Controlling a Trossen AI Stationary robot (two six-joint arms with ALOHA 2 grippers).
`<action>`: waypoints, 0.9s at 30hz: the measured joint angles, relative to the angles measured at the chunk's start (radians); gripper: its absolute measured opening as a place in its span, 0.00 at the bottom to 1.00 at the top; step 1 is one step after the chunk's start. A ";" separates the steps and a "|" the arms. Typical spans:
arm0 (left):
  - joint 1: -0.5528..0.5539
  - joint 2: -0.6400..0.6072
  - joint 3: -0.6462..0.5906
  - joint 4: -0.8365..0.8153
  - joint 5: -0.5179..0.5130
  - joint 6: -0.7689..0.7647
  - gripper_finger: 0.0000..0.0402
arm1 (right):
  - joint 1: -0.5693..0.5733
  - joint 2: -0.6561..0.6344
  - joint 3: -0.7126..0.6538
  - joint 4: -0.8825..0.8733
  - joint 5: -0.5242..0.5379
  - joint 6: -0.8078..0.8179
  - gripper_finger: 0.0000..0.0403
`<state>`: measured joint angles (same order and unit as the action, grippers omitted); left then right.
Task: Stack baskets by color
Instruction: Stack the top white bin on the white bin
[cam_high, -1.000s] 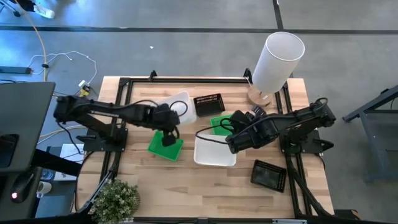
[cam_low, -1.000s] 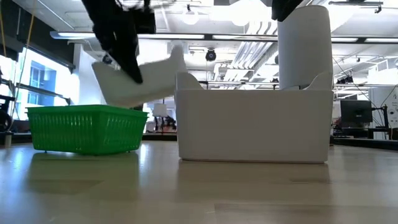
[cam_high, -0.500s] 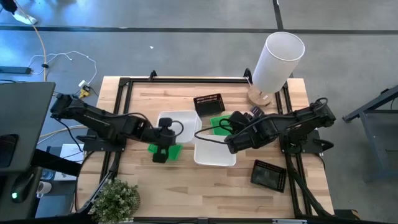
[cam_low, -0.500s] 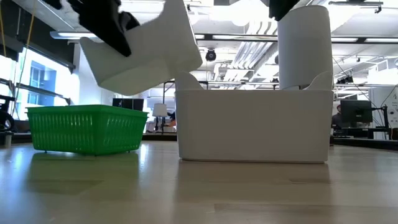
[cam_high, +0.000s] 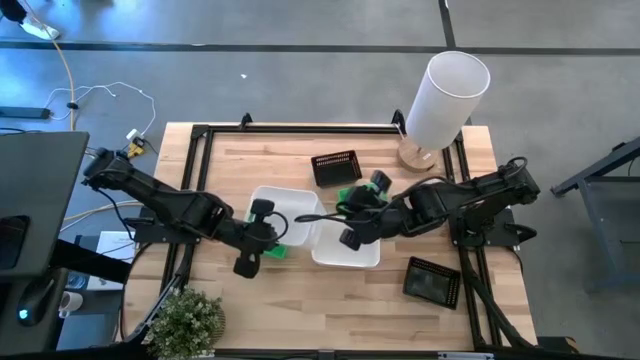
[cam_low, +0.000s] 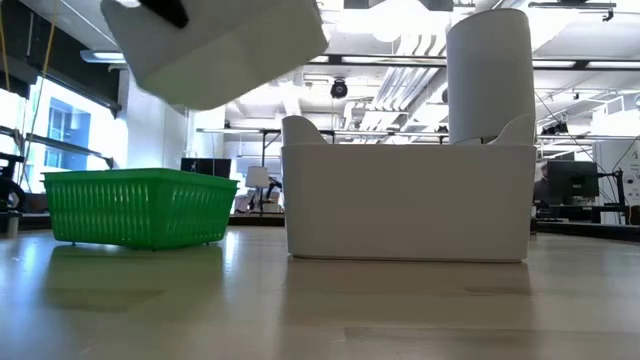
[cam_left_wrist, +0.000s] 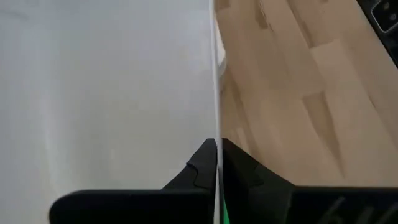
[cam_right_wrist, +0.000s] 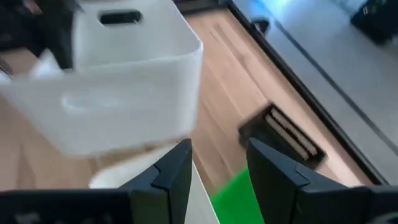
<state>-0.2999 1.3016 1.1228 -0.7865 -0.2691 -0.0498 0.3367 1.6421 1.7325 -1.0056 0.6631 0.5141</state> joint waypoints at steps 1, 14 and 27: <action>-0.002 0.007 0.014 -0.018 -0.007 0.001 0.00 | 0.000 0.000 0.000 0.036 0.007 -0.028 0.35; -0.052 0.224 0.183 -0.302 -0.112 0.036 0.00 | -0.058 0.000 0.000 0.276 -0.106 -0.306 0.35; -0.075 0.422 0.389 -0.456 -0.247 0.001 0.00 | -0.097 0.015 0.000 0.227 -0.167 -0.377 0.42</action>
<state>-0.3746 1.7237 1.5117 -1.2424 -0.5165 -0.0490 0.2401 1.6573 1.7321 -0.7790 0.4963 0.1368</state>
